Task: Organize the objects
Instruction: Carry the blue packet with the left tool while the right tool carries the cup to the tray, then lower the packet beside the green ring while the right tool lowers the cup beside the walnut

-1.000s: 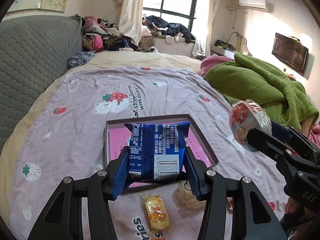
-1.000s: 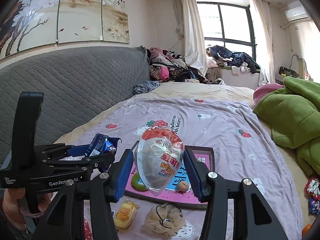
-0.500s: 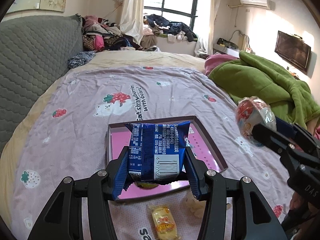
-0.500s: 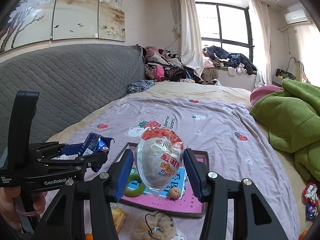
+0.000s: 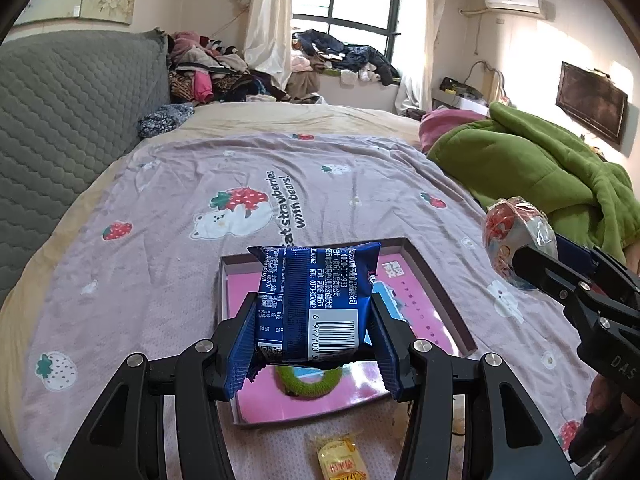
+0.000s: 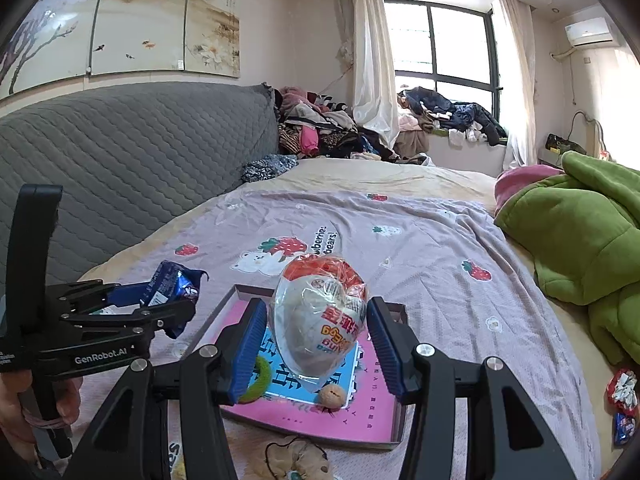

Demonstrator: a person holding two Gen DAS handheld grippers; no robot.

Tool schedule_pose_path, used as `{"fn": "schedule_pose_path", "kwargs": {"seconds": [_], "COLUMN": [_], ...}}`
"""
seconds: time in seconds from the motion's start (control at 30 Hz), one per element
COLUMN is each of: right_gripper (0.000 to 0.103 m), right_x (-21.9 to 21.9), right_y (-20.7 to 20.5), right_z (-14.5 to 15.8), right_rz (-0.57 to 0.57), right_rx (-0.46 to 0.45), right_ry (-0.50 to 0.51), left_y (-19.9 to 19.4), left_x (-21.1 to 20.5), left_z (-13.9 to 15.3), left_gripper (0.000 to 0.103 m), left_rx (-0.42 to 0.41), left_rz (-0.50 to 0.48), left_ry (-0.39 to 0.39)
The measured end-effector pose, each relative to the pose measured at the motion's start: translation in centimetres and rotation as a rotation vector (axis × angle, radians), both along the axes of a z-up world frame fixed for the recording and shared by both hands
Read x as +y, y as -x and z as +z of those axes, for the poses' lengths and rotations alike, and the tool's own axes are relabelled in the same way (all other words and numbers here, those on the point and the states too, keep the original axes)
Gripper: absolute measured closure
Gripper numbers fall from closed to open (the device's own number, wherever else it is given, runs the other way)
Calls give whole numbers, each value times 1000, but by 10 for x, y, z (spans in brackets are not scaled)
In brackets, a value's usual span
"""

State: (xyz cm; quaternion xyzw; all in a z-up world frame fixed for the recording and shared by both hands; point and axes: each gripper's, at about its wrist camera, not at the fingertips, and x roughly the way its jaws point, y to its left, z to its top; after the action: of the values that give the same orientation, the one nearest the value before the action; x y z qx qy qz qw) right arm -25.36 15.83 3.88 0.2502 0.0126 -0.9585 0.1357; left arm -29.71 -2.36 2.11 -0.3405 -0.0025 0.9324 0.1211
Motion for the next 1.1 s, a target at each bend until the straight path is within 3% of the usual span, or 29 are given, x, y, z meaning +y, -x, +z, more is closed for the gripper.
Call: {"fn": "schedule_pose_path", "kwargs": {"seconds": [0.53, 1.1], "right_gripper": [51, 51], "right_x": [12, 13], "right_y": [31, 54], "right_z": [-35, -84], "right_rz": [-29, -62], "right_rx": [-60, -185], "right_ry": [-25, -74], "left_y": [23, 37], "left_x": [17, 46], "left_z": [-43, -99], "left_gripper": [49, 49], "left_rx": [-38, -120], "left_rz": [-19, -80], "left_ry": [9, 36]}}
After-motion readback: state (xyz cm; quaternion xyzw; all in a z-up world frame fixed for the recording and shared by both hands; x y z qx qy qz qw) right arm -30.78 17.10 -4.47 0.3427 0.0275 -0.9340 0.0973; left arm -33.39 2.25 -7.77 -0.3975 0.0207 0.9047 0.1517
